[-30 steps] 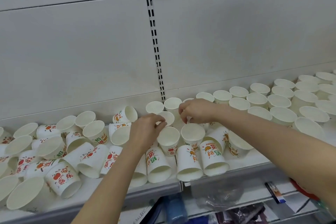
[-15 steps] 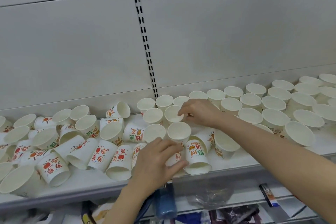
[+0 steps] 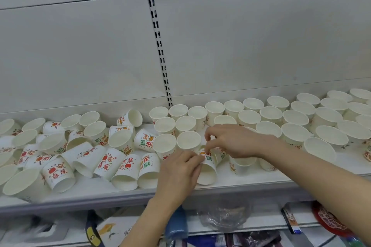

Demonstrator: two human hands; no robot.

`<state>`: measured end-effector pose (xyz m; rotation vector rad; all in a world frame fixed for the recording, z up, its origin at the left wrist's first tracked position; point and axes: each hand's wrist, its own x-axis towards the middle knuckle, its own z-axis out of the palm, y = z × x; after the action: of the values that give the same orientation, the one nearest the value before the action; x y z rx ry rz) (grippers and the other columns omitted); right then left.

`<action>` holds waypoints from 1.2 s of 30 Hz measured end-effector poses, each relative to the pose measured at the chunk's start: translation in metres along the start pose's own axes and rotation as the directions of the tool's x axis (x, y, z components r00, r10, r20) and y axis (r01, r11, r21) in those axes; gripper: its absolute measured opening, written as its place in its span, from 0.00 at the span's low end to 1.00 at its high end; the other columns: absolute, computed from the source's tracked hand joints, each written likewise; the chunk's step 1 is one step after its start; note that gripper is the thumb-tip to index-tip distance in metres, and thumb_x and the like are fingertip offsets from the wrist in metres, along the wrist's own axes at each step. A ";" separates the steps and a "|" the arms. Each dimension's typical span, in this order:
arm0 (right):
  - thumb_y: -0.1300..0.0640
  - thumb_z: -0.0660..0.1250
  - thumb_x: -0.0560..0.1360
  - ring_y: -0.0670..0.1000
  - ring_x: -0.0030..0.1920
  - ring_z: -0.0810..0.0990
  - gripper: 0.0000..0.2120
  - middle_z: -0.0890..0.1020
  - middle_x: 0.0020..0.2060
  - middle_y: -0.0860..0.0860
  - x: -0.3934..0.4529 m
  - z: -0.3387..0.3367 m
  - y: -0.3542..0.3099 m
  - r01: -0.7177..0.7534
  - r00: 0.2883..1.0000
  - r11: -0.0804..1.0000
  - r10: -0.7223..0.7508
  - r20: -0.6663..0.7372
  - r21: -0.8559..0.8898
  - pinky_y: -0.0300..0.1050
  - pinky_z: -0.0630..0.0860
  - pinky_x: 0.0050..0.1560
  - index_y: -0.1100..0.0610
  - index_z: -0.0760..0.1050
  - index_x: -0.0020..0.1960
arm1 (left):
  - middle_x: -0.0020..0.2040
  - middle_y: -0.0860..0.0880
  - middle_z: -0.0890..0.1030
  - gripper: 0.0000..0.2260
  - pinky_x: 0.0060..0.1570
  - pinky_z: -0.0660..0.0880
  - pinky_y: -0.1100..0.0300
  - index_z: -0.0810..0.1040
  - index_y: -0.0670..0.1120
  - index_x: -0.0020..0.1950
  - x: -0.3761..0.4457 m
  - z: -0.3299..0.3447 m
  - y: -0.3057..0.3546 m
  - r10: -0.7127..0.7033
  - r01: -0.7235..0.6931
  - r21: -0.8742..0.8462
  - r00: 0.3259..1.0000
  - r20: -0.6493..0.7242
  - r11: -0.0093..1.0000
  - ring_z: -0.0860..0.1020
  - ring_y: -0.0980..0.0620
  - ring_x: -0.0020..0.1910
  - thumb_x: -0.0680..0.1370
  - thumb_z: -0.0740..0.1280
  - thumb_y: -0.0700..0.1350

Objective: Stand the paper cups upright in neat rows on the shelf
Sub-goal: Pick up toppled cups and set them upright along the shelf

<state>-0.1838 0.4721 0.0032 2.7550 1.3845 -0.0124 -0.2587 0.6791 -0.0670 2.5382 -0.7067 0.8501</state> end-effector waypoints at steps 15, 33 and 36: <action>0.61 0.67 0.71 0.50 0.49 0.74 0.09 0.72 0.56 0.47 0.010 -0.005 0.016 -0.044 0.990 0.997 0.035 0.136 0.065 0.48 0.72 0.43 0.50 0.79 0.47 | 0.46 0.58 0.81 0.08 0.34 0.75 0.57 0.83 0.55 0.52 0.024 -0.016 -0.002 -0.262 0.261 0.049 0.965 0.027 0.964 0.78 0.54 0.41 0.74 0.73 0.50; 0.53 0.74 0.68 0.54 0.47 0.75 0.04 0.82 0.41 0.47 -0.018 0.031 0.030 -0.269 0.893 0.947 0.313 -0.323 0.173 0.46 0.65 0.45 0.50 0.82 0.43 | 0.55 0.53 0.81 0.11 0.46 0.76 0.54 0.83 0.52 0.50 -0.013 0.011 0.014 -0.107 0.104 0.067 0.994 0.028 0.992 0.79 0.51 0.51 0.76 0.67 0.57; 0.50 0.71 0.71 0.54 0.47 0.76 0.08 0.83 0.42 0.47 -0.022 0.025 0.019 -0.234 0.807 0.941 0.329 -0.491 0.246 0.44 0.64 0.47 0.51 0.82 0.48 | 0.57 0.54 0.80 0.13 0.48 0.77 0.53 0.83 0.52 0.53 -0.011 0.010 0.017 -0.106 0.103 0.052 0.993 0.058 0.993 0.78 0.52 0.54 0.75 0.67 0.58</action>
<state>-0.1811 0.4412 -0.0201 3.2417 1.0610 0.7275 -0.2712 0.6645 -0.0783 2.6287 -0.5722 0.7674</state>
